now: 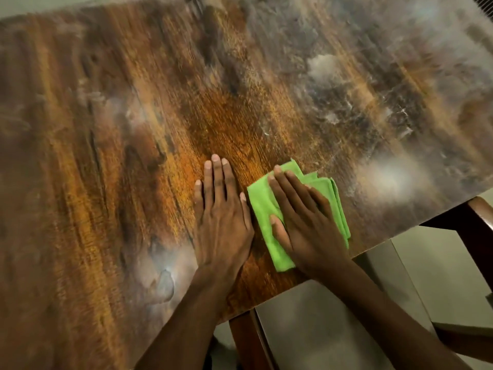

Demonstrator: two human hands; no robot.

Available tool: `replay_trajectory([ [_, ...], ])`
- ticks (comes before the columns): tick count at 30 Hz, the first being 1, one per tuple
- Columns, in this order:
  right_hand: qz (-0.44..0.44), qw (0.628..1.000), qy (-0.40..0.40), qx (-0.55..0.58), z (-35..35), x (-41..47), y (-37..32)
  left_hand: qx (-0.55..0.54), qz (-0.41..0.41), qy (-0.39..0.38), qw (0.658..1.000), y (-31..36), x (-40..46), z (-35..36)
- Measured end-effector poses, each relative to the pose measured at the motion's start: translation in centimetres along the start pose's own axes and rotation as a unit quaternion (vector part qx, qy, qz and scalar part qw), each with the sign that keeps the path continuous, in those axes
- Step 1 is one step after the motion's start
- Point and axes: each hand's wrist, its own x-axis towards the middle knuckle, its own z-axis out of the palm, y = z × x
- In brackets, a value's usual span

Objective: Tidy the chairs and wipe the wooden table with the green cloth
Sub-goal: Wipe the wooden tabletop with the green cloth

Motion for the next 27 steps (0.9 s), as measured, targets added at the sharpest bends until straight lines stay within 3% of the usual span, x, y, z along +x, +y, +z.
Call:
replay_trajectory([
  [6, -0.014, 0.999, 0.013, 0.035, -0.4, 18.2, -1.5, 0.011, -0.003, -0.011, 1.000, -0.1, 0.0, -0.2],
  [10, -0.020, 1.000, 0.001, 0.024, -0.9, 22.9, -2.2, 0.006, -0.007, -0.017, 1.000, -0.1, 0.0, -0.4],
  [15, -0.006, 0.999, 0.028, 0.016, -0.5, 12.4, 0.3, 0.012, -0.003, -0.020, 1.000, 0.2, -0.1, -0.7],
  [21, 0.038, 0.999, -0.007, 0.023, -0.7, -2.4, 2.9, 0.011, -0.004, -0.020, 1.000, 0.1, -0.1, -0.9],
  [27, 0.028, 0.999, -0.019, 0.019, -0.8, -3.8, 4.2, 0.013, -0.006, -0.018, 1.000, 0.3, -0.1, -0.9],
])
